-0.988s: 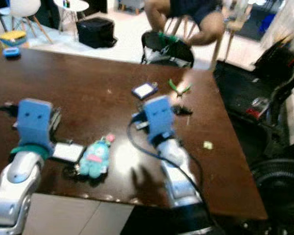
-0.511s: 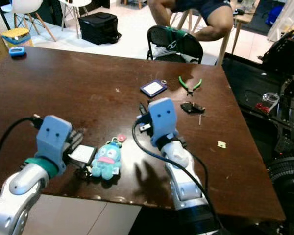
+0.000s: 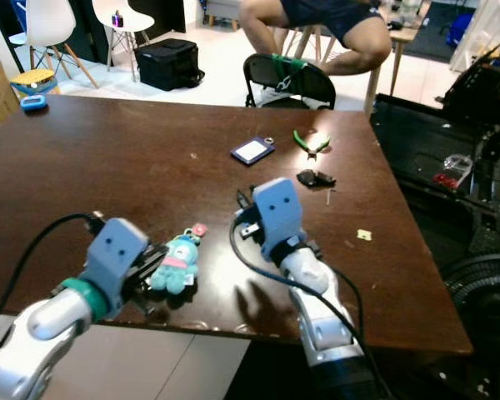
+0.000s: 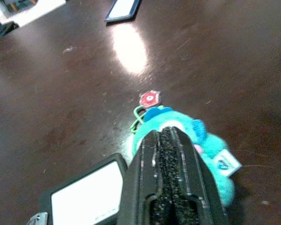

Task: Hang keys on a hook

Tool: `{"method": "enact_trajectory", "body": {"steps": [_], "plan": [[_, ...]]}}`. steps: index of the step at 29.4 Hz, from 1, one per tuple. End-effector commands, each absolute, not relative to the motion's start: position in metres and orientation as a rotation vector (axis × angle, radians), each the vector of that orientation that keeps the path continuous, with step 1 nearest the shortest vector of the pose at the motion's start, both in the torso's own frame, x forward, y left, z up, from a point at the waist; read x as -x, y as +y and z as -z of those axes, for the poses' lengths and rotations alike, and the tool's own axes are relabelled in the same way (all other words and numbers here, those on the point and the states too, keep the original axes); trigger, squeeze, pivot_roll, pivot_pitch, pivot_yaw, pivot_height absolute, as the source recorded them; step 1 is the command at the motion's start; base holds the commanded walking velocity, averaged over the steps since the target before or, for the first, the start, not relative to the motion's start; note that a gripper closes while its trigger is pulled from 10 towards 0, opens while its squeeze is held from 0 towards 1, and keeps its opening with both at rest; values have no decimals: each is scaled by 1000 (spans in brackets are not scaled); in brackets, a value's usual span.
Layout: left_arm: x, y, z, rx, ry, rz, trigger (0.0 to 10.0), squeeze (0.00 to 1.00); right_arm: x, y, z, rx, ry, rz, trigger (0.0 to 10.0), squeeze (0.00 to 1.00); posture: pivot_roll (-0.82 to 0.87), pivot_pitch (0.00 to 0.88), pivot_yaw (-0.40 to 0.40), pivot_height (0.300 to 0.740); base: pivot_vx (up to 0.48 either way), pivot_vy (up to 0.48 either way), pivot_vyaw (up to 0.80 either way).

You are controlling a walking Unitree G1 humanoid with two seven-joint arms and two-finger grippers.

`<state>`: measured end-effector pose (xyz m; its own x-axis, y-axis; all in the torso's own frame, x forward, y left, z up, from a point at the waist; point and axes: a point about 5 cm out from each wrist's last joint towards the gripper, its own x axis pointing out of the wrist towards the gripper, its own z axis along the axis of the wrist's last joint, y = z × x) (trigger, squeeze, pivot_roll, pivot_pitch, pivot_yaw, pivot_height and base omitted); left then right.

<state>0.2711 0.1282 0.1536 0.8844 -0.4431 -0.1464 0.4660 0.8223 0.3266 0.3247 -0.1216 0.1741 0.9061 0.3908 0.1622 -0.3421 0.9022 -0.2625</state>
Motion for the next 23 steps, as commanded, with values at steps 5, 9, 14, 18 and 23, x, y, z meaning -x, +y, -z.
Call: {"method": "enact_trajectory", "body": {"steps": [5,9,14,18,23], "plan": [[-291,123,-144,-391,118,473,10000,1000,-331,-133,-171,255,-198,-339,10000,0,-101,56,109,740,0,0,0],[-305,111,-148,-381,126,527,10000,1000,-333,-141,-170,268,-187,-318,10000,0,-101,54,107,740,0,0,0],[-308,104,-151,-360,151,582,10000,1000,-334,-144,-170,273,-182,-311,10000,0,-100,53,107,740,0,0,0],[-308,102,-149,-339,178,608,10000,1000,-334,-145,-170,273,-182,-310,10000,0,-100,53,107,740,0,0,0],[-307,104,-145,-205,249,645,10000,1000,-333,-145,-170,260,-186,-309,10000,0,-96,55,111,740,0,0,0]]}}
